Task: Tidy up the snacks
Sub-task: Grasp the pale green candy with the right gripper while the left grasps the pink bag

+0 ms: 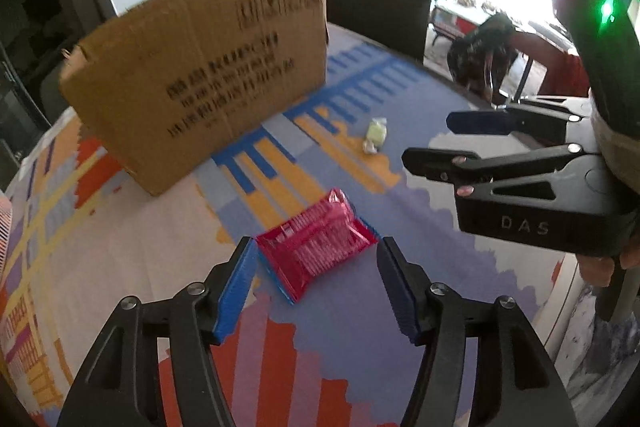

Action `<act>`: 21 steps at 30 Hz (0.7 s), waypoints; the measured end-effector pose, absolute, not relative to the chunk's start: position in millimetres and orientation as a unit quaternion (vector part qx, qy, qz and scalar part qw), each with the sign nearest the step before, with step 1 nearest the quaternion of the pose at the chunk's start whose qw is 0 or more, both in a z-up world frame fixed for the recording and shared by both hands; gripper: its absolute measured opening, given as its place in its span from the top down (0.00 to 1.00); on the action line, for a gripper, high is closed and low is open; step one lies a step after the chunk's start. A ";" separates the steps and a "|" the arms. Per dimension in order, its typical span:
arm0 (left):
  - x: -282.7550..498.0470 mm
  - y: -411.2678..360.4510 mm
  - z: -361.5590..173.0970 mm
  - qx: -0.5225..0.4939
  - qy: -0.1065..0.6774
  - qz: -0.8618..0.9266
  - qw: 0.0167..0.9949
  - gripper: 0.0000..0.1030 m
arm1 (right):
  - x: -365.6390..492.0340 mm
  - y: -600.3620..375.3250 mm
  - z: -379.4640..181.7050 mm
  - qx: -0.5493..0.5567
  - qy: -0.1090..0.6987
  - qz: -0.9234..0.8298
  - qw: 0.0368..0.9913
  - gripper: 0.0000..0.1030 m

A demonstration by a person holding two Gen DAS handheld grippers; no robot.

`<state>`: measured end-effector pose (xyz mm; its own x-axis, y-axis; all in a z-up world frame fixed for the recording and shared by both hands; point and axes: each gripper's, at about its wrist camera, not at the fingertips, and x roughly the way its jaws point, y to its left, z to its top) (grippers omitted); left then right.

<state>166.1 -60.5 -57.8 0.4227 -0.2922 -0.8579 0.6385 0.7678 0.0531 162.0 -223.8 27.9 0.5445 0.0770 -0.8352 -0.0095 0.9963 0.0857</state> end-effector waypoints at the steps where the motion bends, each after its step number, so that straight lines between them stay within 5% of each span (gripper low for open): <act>1: 168.0 -60.8 -62.4 0.189 0.463 -0.286 0.817 0.40 | 162.5 -224.1 25.2 0.037 0.479 0.023 0.876 0.45; 21: 208.0 -67.4 -98.1 0.177 0.488 -0.276 0.809 0.37 | 195.0 -229.8 -6.4 0.048 0.499 0.008 0.865 0.45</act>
